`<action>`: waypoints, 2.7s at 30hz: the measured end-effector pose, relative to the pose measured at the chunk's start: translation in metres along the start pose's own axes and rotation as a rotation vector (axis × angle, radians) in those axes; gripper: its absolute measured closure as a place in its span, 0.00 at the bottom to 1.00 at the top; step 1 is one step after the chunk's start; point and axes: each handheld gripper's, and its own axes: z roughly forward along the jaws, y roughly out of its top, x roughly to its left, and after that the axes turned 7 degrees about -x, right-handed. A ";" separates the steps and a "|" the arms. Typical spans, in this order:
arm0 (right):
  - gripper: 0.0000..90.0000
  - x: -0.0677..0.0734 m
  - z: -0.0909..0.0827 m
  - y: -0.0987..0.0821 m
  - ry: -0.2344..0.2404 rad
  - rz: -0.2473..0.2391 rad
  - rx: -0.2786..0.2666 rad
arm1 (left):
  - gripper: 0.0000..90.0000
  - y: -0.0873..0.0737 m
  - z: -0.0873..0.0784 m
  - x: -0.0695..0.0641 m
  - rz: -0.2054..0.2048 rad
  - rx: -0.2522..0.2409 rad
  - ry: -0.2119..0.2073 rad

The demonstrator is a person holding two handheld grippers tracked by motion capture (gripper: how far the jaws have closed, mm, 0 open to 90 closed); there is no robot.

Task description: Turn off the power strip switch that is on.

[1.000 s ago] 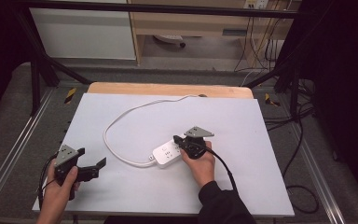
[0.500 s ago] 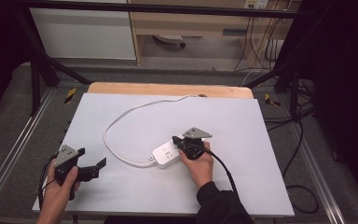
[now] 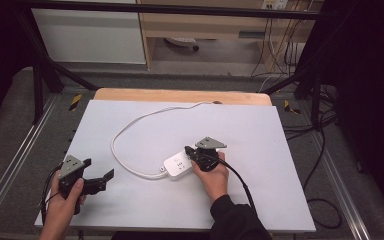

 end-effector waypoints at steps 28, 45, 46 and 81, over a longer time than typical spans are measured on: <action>1.00 -0.001 0.002 -0.003 -0.008 -0.005 0.004 | 0.07 0.000 0.000 -0.001 0.004 0.003 -0.001; 1.00 0.003 0.003 -0.004 -0.009 -0.020 0.000 | 0.07 0.000 0.000 -0.002 0.006 0.011 0.000; 1.00 0.004 0.003 -0.004 -0.011 -0.016 -0.002 | 0.07 0.000 0.000 -0.002 0.005 0.011 0.000; 1.00 0.004 0.002 -0.007 -0.021 -0.017 -0.012 | 0.07 -0.001 0.000 0.001 -0.006 0.014 0.008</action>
